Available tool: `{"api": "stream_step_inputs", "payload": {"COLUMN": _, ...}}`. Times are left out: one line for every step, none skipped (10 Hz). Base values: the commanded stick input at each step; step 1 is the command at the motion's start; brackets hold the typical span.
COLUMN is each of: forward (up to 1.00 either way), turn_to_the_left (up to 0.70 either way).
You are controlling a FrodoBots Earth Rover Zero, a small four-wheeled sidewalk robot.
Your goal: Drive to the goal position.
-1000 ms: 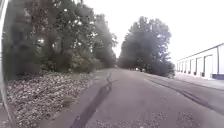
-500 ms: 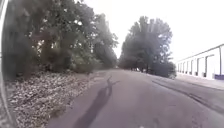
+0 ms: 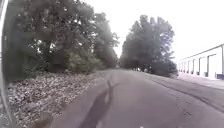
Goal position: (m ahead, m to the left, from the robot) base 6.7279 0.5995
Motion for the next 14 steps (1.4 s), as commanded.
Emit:
{"api": "stream_step_inputs", "payload": {"forward": 0.7, "turn_to_the_left": 0.01}}
{"api": "stream_step_inputs", "payload": {"forward": 0.7, "turn_to_the_left": 0.01}}
{"api": "stream_step_inputs", "payload": {"forward": 0.7, "turn_to_the_left": 0.01}}
{"api": "stream_step_inputs", "payload": {"forward": 0.7, "turn_to_the_left": 0.01}}
{"api": "stream_step_inputs", "payload": {"forward": 0.7, "turn_to_the_left": 0.01}}
{"api": "stream_step_inputs", "payload": {"forward": 0.7, "turn_to_the_left": 0.01}}
{"api": "stream_step_inputs", "payload": {"forward": 0.7, "turn_to_the_left": 0.01}}
{"api": "stream_step_inputs", "payload": {"forward": 0.7, "turn_to_the_left": 0.01}}
{"api": "stream_step_inputs", "payload": {"forward": 0.7, "turn_to_the_left": 0.01}}
{"api": "stream_step_inputs", "payload": {"forward": 0.7, "turn_to_the_left": 0.01}}
{"api": "stream_step_inputs", "payload": {"forward": 0.7, "turn_to_the_left": 0.01}}
{"api": "stream_step_inputs", "payload": {"forward": 0.7, "turn_to_the_left": 0.0}}
{"api": "stream_step_inputs", "payload": {"forward": 0.7, "turn_to_the_left": -0.05}}
{"api": "stream_step_inputs", "payload": {"forward": 0.7, "turn_to_the_left": -0.18}}
